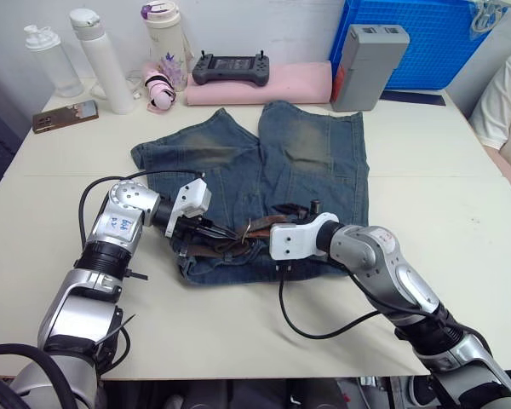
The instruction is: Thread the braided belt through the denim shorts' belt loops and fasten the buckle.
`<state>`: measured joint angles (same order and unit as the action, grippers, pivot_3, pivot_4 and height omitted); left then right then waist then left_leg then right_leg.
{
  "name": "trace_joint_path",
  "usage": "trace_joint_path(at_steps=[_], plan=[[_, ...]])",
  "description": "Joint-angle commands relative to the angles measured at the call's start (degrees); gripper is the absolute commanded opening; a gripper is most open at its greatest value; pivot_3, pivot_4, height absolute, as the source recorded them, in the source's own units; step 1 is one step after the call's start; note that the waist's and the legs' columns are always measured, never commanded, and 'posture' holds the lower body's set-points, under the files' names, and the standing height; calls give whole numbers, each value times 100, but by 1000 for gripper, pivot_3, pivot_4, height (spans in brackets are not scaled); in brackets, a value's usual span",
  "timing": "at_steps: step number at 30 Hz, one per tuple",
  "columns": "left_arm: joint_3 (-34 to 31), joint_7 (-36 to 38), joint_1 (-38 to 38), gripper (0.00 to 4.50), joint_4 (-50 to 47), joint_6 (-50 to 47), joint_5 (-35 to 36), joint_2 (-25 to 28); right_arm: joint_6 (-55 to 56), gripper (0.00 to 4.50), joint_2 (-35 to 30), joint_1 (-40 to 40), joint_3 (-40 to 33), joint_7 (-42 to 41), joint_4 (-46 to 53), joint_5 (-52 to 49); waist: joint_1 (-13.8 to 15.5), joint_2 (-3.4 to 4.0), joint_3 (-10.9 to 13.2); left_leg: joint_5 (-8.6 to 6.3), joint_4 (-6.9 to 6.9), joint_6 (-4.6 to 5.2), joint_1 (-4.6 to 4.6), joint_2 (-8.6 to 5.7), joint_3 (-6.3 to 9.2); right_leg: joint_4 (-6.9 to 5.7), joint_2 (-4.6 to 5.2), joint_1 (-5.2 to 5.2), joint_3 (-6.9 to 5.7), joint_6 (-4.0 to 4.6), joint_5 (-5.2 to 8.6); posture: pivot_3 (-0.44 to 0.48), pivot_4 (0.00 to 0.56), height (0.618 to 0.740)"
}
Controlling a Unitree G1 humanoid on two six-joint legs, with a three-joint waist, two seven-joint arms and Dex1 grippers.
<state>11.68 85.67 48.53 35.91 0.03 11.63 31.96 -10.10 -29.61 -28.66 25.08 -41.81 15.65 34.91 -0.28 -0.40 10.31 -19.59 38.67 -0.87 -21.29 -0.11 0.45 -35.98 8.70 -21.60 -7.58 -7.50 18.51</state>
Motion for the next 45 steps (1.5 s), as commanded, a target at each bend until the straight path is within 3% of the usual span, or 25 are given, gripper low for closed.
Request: trace_joint_path(at_steps=[1, 7, 12, 17, 20, 21, 23, 28, 30, 37, 45], plan=[[-99, -1, -14, 0, -157, 20, -36, 47, 101, 233, -15, 33, 22, -37, 165, 79, -4, 0, 0, 0, 0, 0, 0, 0, 0, 0, 0, 0, 0, 0, 0, 0, 150, 714], [-190, -116, -12, 0, -186, -21, 18, 26, -103, 102, 121, 183, 17, -54, 252, 127, -2, 0, 0, 0, 0, 0, 0, 0, 0, 0, 0, 0, 0, 0, 0, 0, 150, 714], [-572, -225, -145, 1657, -763, -799, 411, 216, -206, 0, 132, 173, -91, 39, 274, 254, -10, 0, 0, 0, 0, 0, 0, 0, 0, 0, 0, 0, 0, 0, 0, 0, 150, 714], [-1249, -671, -595, 3689, -1758, -1960, 918, 745, -367, 0, 135, 262, -220, 120, 415, 344, -31, 0, 0, 0, -1, 0, 0, 4, 5, 0, -1, 0, 1, 0, 0, 0, 150, 714], [-1850, -924, -1223, 3689, -2589, -2791, 1435, 1150, -451, 0, 111, 366, -341, 190, 550, 373, -68, 0, 0, 0, -3, 0, 0, 4, 9, -1, -1, 0, 3, 0, 0, 0, 150, 714], [-1968, -1038, -1400, 3438, -2789, -2933, 1527, 1197, -459, 0, 102, 386, -359, 206, 574, 377, -78, 1, 0, 0, -4, 0, 0, 4, 11, -1, -1, 0, 3, 0, 0, 0, 150, 714], [-2118, -1239, -1698, 2784, -3165, -3125, 1694, 1220, -471, 0, 88, 427, -395, 219, 618, 379, -39, 1, 0, 0, -5, -1, 0, 4, 24, -3, -1, 3, 5, 0, 0, 0, 150, 714], [-1851, -1645, -2350, 485, -3896, -3152, 1597, 1048, -515, 0, 43, 557, -510, 223, 755, 381, 19, 1, 0, -2, 6, -3, -4, -3, 27, 0, -2, 10, 27, 0, 0, 0, 150, 714], [-1597, -1865, -2490, 81, -3974, -3029, 1445, 822, -536, 0, -4, 629, -582, 206, 838, 375, 20, 1, 0, -2, 4, -3, -3, -5, 26, 1, -2, 10, 31, 0, 0, 0, 150, 714], [-577, -2032, -2932, 81, -3397, -1709, 234, 786, -648, 0, -326, 1325, -1282, 72, 1628, 89, 29, 1, 0, -2, -4, -3, 0, -2, 12, 2, -6, 3, 30, 1, 0, 0, 150, 714], [-525, -2057, -3133, 81, -3451, -1597, 313, 741, -274, 0, -1460, 2993, -3021, 247, 1486, -207, 97, 6, -4, -9, -1, 10, 14, -5, -22, 14, -1, 13, 56, 0, 0, 0, 150, 714]])
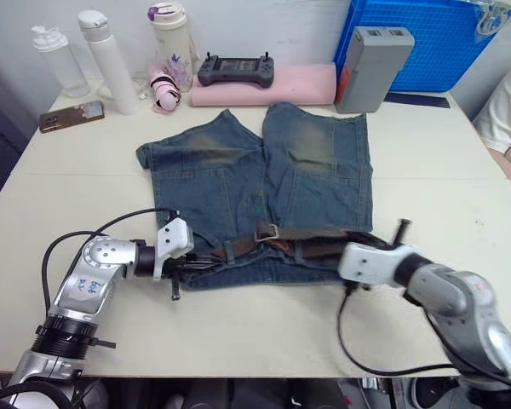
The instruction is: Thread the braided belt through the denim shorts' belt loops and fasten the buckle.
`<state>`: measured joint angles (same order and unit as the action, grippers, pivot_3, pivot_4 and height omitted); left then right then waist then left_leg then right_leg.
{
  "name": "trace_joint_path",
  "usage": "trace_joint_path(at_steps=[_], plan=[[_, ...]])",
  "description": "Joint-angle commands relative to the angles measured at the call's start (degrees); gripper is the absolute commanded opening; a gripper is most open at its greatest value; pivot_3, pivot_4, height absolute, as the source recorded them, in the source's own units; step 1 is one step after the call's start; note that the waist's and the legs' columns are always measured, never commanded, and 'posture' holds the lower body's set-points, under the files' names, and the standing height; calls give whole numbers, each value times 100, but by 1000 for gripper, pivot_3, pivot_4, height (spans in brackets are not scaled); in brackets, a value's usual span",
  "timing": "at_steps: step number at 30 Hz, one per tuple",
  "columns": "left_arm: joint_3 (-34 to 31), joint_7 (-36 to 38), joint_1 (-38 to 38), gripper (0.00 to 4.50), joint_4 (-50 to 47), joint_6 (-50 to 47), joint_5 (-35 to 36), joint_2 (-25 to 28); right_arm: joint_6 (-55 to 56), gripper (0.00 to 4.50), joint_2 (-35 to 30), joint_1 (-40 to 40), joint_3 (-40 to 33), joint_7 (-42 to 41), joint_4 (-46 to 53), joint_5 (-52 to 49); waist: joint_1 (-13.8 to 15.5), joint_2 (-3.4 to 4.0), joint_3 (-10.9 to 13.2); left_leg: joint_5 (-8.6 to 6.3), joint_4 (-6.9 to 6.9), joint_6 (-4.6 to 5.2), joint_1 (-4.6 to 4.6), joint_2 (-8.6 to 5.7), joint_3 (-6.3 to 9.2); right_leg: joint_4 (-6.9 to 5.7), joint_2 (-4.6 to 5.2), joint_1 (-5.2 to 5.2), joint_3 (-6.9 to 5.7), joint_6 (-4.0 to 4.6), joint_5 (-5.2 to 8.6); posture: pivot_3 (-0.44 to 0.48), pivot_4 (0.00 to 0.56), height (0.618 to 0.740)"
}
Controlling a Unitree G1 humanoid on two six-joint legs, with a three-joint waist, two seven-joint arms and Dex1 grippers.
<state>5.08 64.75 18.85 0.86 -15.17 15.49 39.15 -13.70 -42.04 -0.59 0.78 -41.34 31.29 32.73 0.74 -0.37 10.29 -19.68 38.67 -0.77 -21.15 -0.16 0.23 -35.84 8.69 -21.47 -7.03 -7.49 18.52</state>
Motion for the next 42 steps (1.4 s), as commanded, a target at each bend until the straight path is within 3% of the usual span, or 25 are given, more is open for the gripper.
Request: trace_joint_path(at_steps=[1, 9, 18, 23, 24, 28, 31, 34, 42], plan=[[132, 29, -158, 81, 45, -86, -66, 21, 99, 0, -297, 283, -688, 237, -172, 31, -5, 9, -6, 0, -1, 0, 3, 4, -7, 1, -1, -1, 3, 0, 0, 0, 150, 714], [133, 16, -106, 81, 4, -137, -24, 39, -42, 0, -290, 421, -666, 463, -310, 126, 67, 15, -9, -5, 15, 9, 0, 3, -11, 0, 0, 0, 8, 0, 0, 0, 150, 714], [-43, 1, -62, 81, 37, -131, 1, 161, -343, 0, 164, 262, 358, 29, 221, 175, 30, 17, -10, -6, 15, 9, 2, 5, -14, 0, -3, -2, 9, 0, 0, 0, 150, 714], [-278, -38, -115, 0, -214, -327, 199, 291, -1060, 1918, 471, 252, 689, -271, 373, 305, -10, 17, -11, -6, 16, 8, 3, 12, -15, 0, -9, -2, 11, 0, 0, 0, 150, 714], [-354, -59, -138, 0, -296, -389, 287, 293, -1138, 2556, 475, 262, 675, -295, 415, 315, -13, 13, -13, -7, 16, 8, 3, 12, -15, 0, -10, -2, 11, 0, 0, 0, 150, 714], [-628, -94, -237, 0, -603, -682, 581, 358, -1183, 4347, 471, 219, 419, -235, 652, 160, -7, 8, -16, -9, 16, 4, 3, 14, -10, -1, -11, -2, 11, 0, 0, 0, 150, 714], [-914, -202, -261, 0, -847, -966, 813, 427, -169, 4433, 475, 386, 179, -301, 1365, -862, -8, 7, -15, -10, 14, 2, -1, 14, -9, 1, -11, -4, 10, 0, 0, 0, 150, 714], [-971, -265, -241, 0, -922, -1095, 897, 430, 362, 4433, 458, 582, 331, -224, 1585, -1073, -26, 9, -15, -11, 11, 1, 0, 16, -8, 1, -11, -5, 9, 0, 0, 0, 150, 714], [-1060, -408, -213, 0, -1089, -1276, 1039, 454, 820, 4433, 844, 852, 1097, 598, 1317, -25, -31, 8, -14, -14, 18, -2, -2, 13, -7, 1, -10, -5, 13, 0, 0, 0, 150, 714]])
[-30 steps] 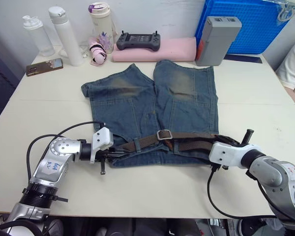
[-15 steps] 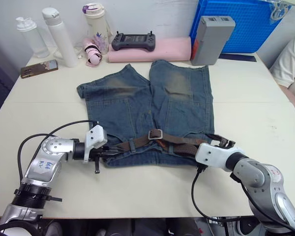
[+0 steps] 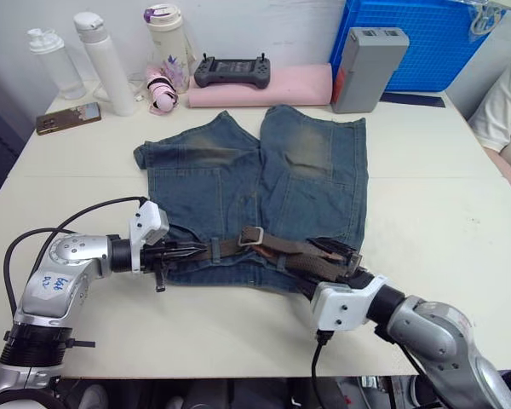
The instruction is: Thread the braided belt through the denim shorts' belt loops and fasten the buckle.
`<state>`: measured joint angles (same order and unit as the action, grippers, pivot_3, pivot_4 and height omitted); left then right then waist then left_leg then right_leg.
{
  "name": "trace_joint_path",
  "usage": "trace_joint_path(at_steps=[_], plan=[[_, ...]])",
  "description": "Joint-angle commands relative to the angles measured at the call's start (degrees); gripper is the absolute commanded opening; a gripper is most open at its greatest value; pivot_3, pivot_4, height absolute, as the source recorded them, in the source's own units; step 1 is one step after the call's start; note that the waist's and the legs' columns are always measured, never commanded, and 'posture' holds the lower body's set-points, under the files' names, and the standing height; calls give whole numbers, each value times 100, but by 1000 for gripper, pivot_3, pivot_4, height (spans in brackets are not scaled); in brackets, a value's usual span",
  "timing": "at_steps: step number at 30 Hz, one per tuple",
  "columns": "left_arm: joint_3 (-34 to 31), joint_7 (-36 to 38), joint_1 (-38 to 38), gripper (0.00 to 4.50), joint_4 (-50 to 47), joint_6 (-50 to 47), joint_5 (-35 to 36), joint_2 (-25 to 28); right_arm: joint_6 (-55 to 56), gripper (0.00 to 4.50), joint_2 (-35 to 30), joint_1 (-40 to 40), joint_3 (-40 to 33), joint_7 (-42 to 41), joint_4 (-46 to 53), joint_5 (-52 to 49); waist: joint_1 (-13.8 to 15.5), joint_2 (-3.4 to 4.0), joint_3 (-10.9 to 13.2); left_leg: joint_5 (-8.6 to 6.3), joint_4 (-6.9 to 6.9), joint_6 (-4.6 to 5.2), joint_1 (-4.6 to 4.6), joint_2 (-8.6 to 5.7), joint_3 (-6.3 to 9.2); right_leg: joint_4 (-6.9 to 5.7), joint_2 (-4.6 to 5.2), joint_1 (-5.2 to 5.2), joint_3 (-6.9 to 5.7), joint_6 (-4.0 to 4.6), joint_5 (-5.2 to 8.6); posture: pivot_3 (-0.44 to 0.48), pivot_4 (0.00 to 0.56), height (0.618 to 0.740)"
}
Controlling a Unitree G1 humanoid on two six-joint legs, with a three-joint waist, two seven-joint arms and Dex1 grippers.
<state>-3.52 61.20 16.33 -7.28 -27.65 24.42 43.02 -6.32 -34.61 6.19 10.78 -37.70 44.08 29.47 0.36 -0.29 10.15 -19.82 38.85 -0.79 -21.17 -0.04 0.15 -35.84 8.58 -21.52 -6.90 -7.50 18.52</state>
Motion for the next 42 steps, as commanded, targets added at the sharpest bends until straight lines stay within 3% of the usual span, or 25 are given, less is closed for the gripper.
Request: trace_joint_path(at_steps=[1, 7, 9, 16, 18, 21, 23, 28, 34, 37, 42], plan=[[-223, -62, 29, 0, -296, -48, 164, 86, 105, 4433, 114, 249, 183, 306, -45, 498, 12, 0, 0, -1, 1, 0, -1, 0, 0, 0, 0, 0, -1, 0, 0, 0, 150, 714], [-393, -203, 23, 0, -410, -216, 298, 136, 61, 4433, 251, 465, 344, 784, -639, 1408, -1, 0, 0, -3, 2, -1, 0, 1, -3, 0, -1, -1, 1, 0, 0, 0, 150, 714], [-508, -278, 17, 0, -466, -338, 381, 149, -5, 4055, 334, 458, 314, 904, -760, 1527, -5, 0, 0, -3, 2, -1, 1, 2, -2, 0, -2, -1, 1, 0, 0, 0, 150, 714], [-838, -219, -508, 0, -705, -172, 325, 440, -233, 1121, 760, 104, 391, 1090, -1125, 1739, -37, 1, 0, -5, 2, -4, 1, 3, -3, 0, -2, -1, 5, 1, 1, 0, 150, 714], [-1034, -220, -645, 0, -809, 27, 286, 529, -212, 34, 809, 2, 433, 1089, -1208, 1732, -30, 0, 1, -5, 2, -5, 0, 5, 0, 0, -3, -2, 4, 2, 1, 0, 150, 714], [-1144, -138, -930, 1014, -1024, 301, 264, 605, -205, 0, 882, -101, 492, 1048, -1298, 1671, -35, 1, 0, -6, 3, -6, -1, 5, 0, 0, -3, -2, 6, 2, 1, 0, 150, 714], [-1179, -28, -1081, 1946, -1121, 379, 353, 635, -224, 0, 925, -154, 534, 1019, -1331, 1681, -42, 1, 0, -7, 2, -7, 0, 5, -1, 0, -3, -2, 6, 2, 1, 0, 150, 714], [-790, -567, -1431, 4320, -903, 1778, -717, 273, -221, 0, 1006, -232, 621, 965, -1426, 1656, -42, 1, 1, -7, 2, -7, 2, 7, -4, 1, -5, -2, 7, 3, 2, 0, 150, 714], [-446, -1522, -1202, 4320, -280, 3365, -2018, -136, -212, 0, 1004, -302, 623, 909, -1469, 1612, -35, 1, 1, -8, 1, -7, 1, 5, -5, 0, -5, -3, 5, 3, 2, 0, 150, 714], [-200, -1756, -1245, 3496, -84, 3894, -2636, -67, -233, 0, 993, -319, 604, 851, -1436, 1588, -37, 2, 0, -8, 0, -6, 2, 5, -7, 0, -5, -4, 6, 3, 2, 0, 150, 714], [-157, -2103, -1195, 1160, -228, 3741, -2720, -308, -267, 0, 984, -339, 593, 769, -1438, 1595, -36, 1, 0, -8, 0, -6, 2, 7, -8, -1, -5, -5, 5, 3, 2, 0, 150, 714]])
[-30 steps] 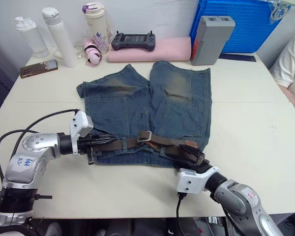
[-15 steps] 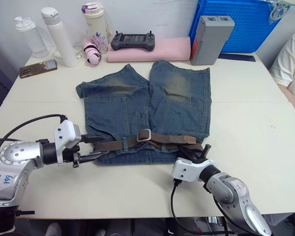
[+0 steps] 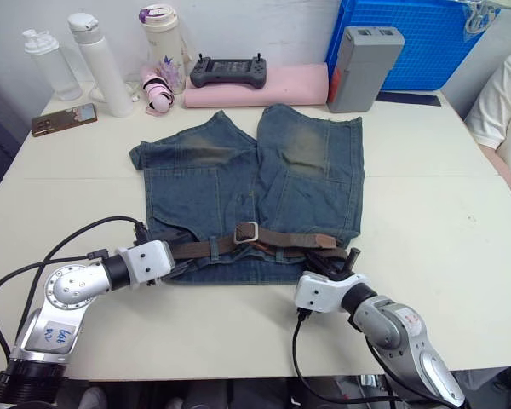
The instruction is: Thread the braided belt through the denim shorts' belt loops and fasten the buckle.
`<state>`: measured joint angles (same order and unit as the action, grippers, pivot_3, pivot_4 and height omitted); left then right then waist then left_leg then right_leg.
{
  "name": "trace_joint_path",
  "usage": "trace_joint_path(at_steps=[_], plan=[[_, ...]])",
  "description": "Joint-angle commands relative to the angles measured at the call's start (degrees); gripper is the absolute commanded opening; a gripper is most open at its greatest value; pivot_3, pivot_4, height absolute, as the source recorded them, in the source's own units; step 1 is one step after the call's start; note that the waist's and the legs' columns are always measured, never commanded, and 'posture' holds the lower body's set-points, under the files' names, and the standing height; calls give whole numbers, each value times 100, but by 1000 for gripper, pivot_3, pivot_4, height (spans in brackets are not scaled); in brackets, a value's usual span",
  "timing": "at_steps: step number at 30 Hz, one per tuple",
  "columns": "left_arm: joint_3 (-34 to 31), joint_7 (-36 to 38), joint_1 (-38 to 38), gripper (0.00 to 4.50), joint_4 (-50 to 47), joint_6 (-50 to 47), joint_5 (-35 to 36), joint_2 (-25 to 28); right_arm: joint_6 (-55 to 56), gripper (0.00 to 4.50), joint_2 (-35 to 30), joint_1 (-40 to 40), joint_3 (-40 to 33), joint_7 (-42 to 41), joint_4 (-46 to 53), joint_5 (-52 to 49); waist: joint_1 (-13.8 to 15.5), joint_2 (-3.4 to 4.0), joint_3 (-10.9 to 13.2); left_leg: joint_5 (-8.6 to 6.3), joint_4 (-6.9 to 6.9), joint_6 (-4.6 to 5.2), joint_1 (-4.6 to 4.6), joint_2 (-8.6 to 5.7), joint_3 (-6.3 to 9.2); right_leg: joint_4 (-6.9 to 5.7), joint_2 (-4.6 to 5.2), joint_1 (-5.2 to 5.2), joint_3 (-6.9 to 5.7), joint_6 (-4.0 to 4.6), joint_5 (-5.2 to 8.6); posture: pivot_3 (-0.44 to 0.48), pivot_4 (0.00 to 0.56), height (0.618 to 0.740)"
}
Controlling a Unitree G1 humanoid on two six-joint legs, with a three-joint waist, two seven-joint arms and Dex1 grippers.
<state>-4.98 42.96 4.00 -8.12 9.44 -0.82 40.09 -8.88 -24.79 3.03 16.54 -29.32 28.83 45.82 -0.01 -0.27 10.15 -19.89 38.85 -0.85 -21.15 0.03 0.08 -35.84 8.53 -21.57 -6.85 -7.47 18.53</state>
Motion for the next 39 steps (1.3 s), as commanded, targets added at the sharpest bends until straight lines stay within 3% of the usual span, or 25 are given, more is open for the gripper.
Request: trace_joint_path(at_steps=[1, 2, 3, 9, 14, 20, 27, 33, 39], plan=[[2, -351, 26, 786, -160, 20, -276, -25, -27, 0, 1, -28, 17, -86, 83, -30, 0, 0, 0, 0, 1, 0, 0, 0, 0, 0, 0, 0, 0, 0, 0, 0, 150, 714], [1, -413, -6, 239, -163, -90, -328, -36, -66, 0, 13, -33, -4, -99, 80, -32, 0, 0, 0, 0, 1, 0, 0, -1, 0, 0, 0, 0, 1, 0, 0, 0, 150, 714], [-15, -481, -64, 77, -113, -207, -403, -23, -122, 0, 29, -42, -35, -125, 80, -51, 0, 0, 0, 0, 1, 0, 0, -1, 0, 0, 0, 1, 0, 0, 0, 0, 150, 714], [-729, -1271, -439, 77, 717, -1006, -388, -85, -640, 0, 48, -112, -413, -224, 146, -57, 0, 2, -2, 0, 0, 0, 5, 0, 0, -2, 0, 2, 1, 0, 0, 0, 150, 714], [-1190, -1677, -951, 77, 1348, -780, -281, -35, -1202, 0, -28, -243, -821, -234, 48, 53, -11, 36, -30, 0, -6, -1, 17, 6, -4, -3, -1, 4, 3, 0, 0, 0, 150, 714], [-848, -1701, -1151, 77, 1569, -274, -340, -1, -1343, 0, -134, -338, -835, -233, -80, 57, -6, 70, -72, 0, -65, -1, 86, 6, -54, 1, 3, 28, 23, 3, 2, 0, 150, 714], [-257, -1674, -1202, 77, 1487, 411, -817, 109, -1279, 0, -206, -345, -652, -281, -196, 25, 22, 78, -90, -2, -67, 2, 89, 1, -60, 2, 7, 28, 31, 3, 2, 0, 150, 714], [-349, -1384, -1354, 77, 937, 550, -102, -65, -1304, 0, -159, -294, -560, -340, -81, 27, 21, 89, -99, -4, -68, 4, 89, 1, -62, 3, 8, 28, 32, 3, 2, 0, 150, 714], [-444, -1324, -1370, 2092, 549, 671, -85, 48, -1359, 0, -117, -265, -487, -328, -29, -4, 47, 88, -98, -4, -66, 5, 85, 1, -61, 10, 8, 28, 31, 3, 2, 0, 150, 714]])
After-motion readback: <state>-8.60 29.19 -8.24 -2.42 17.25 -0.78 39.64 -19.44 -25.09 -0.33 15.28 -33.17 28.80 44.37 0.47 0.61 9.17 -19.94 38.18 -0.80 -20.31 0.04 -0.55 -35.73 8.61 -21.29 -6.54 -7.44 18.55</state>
